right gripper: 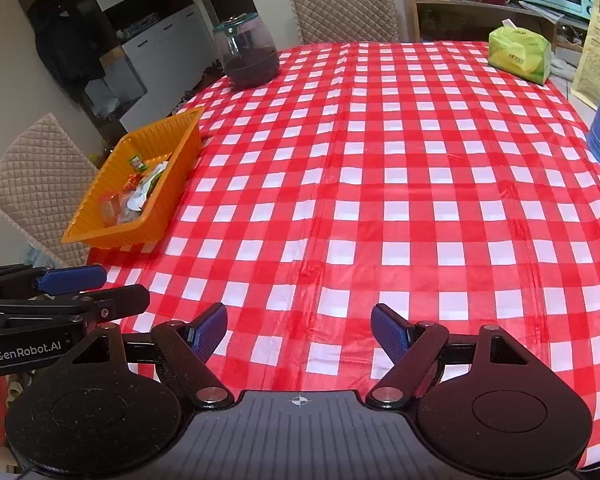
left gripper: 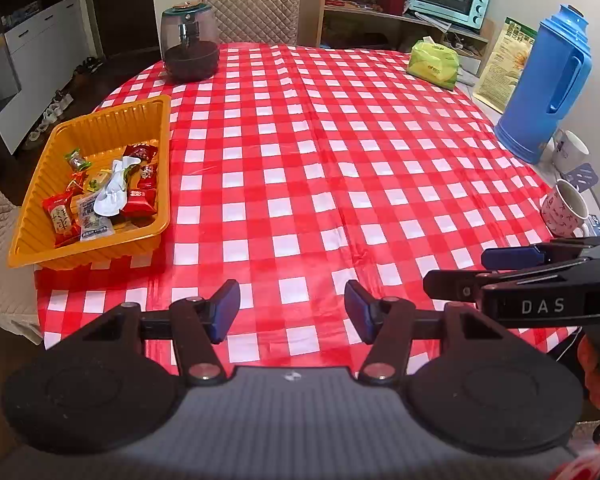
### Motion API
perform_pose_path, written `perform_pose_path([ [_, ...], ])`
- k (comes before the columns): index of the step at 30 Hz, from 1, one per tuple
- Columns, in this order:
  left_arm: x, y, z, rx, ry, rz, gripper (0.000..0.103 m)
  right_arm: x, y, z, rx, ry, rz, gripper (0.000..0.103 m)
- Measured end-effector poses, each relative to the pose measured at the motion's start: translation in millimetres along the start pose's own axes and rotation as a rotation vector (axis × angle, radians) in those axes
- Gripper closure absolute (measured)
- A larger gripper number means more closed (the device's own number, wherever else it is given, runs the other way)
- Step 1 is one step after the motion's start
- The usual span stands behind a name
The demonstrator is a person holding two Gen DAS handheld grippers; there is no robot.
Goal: Organize snacks
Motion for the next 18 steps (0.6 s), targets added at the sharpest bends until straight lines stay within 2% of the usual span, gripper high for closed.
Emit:
perform_pose_path([
  [18, 3.6, 4.8, -3.2, -0.004, 0.004, 0.001, 0.048, 4.4, 2.0, -1.7, -0.004, 0.007, -0.001, 0.024],
])
Point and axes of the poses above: each gripper's, at about its wrist camera, not at the fingertips, and y roughly against the way its jaws point, x to its left, z to its top, the point moved 3 cm from there along -y, roughly the way its jaws point, and after that the axes turned 1 degree about -x, right-handed, at the moved point
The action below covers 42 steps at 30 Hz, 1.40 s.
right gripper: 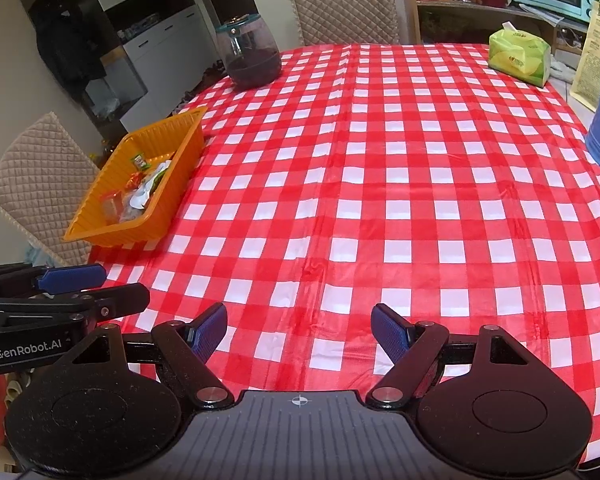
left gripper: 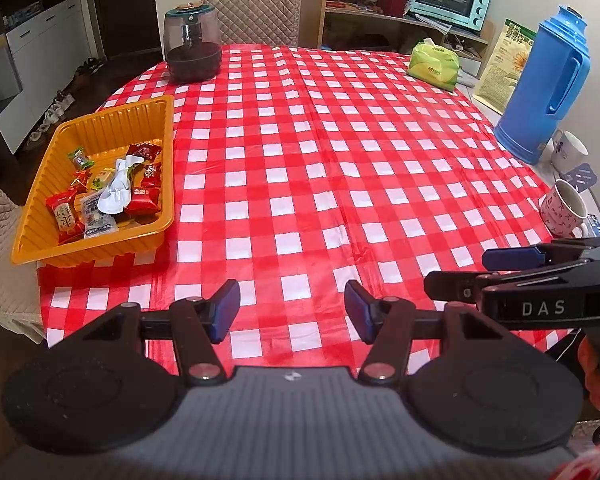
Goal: Organize snacks
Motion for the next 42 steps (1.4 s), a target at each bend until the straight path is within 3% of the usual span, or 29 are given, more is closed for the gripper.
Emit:
perform_pose_path([
  [42, 4.4, 0.8, -0.5, 0.001, 0.006, 0.003, 0.048, 5.4, -5.9, 0.2, 0.007, 0.008, 0.004, 0.024],
])
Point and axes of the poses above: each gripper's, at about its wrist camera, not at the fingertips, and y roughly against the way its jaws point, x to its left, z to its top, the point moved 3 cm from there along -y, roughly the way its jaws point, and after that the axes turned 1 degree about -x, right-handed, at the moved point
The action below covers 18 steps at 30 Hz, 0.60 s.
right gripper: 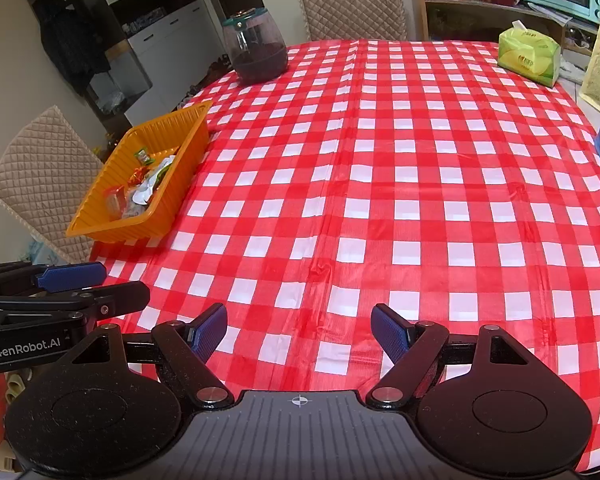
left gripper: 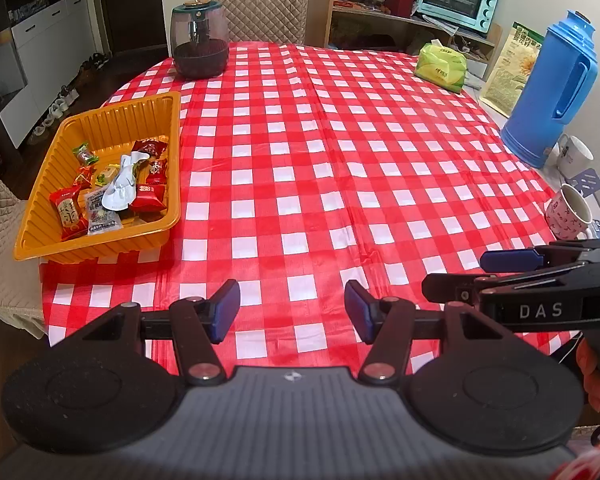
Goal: Organize snacks
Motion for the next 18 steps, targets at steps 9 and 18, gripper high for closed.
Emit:
perform_pose_path([
  [9, 2.5, -0.3, -0.8, 0.003, 0.001, 0.002, 0.048, 1.3, -1.3, -1.3, 0.001, 0.001, 0.001, 0.024],
  [18, 3.4, 0.2, -1.7, 0.003, 0.002, 0.002, 0.048, 2.3, -3.8, -0.9, 0.007, 0.004, 0.006, 0.024],
])
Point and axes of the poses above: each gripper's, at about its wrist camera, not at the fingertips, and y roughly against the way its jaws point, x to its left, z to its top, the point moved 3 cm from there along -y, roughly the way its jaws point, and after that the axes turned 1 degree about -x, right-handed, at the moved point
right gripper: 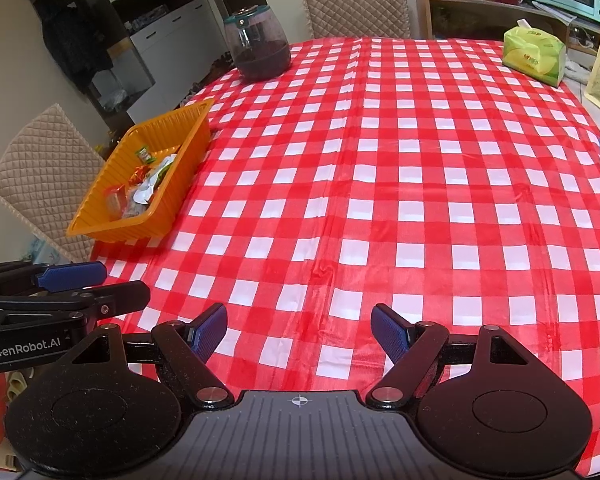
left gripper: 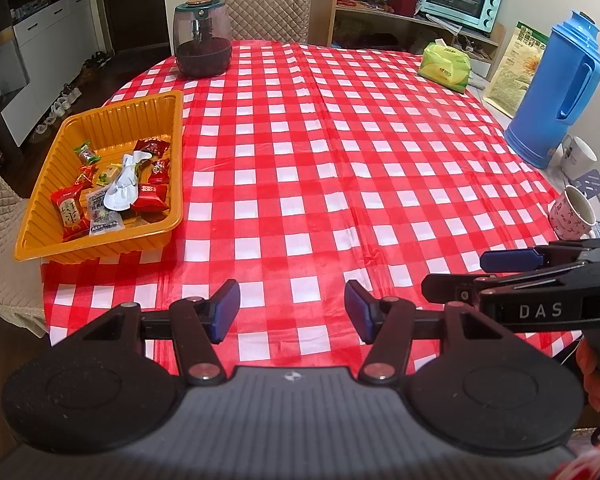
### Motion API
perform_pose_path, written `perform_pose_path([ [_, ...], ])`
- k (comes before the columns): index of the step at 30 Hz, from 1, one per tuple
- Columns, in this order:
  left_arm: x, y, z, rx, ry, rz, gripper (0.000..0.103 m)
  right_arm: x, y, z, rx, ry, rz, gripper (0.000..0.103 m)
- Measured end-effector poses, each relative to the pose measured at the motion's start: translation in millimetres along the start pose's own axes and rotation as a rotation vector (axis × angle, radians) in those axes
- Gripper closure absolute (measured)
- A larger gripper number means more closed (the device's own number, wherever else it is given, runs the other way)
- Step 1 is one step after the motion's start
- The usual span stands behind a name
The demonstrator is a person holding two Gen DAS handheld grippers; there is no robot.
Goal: Organize snacks
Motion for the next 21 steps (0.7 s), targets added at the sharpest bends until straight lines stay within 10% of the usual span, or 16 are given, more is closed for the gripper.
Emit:
perform_pose_path([
  [21, 6.1, 0.5, -0.8, 0.002, 0.011, 0.001, 0.04, 0.7, -0.9, 0.7, 0.001, -0.001, 0.0, 0.024],
])
Point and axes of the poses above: each gripper's, at about its wrist camera, not at the fingertips, and y roughly against the way its jaws point, x to its left, z to its top, the point moved 3 cm from there along -y, roughly the way its jaws point, and after that the axes turned 1 degree about -x, right-handed, at the moved point
